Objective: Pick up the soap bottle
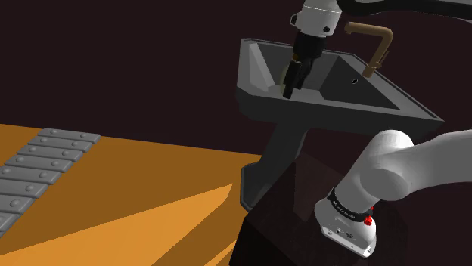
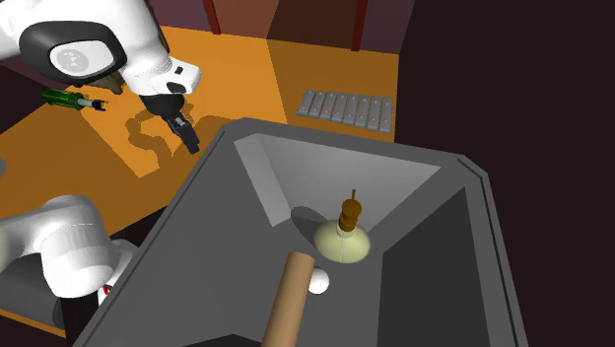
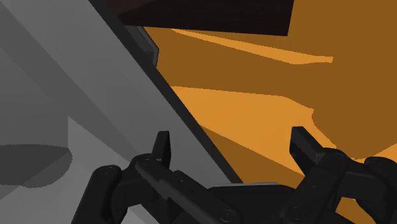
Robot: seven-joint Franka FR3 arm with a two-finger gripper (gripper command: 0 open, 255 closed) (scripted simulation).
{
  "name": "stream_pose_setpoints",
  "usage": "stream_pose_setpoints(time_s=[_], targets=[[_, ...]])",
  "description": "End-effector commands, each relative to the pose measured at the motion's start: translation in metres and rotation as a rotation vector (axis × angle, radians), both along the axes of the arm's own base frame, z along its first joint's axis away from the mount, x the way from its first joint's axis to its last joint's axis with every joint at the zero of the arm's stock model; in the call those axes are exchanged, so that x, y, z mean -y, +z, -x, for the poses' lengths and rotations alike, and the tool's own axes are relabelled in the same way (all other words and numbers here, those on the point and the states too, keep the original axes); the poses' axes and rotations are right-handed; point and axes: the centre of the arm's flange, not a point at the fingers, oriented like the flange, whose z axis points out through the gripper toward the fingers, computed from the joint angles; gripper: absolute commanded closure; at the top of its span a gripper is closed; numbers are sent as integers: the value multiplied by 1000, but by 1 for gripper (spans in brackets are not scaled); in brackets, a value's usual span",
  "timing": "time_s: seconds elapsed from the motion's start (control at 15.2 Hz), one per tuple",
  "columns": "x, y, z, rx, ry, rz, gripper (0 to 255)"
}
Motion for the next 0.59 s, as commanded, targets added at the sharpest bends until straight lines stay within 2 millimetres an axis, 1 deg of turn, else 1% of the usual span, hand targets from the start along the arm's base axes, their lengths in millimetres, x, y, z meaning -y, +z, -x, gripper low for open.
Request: stream_pose_setpoints(time_s=[0.0,0.53], targets=[[0,0,0,0,0,0,0],[89,10,-51,5,-63,13,0]])
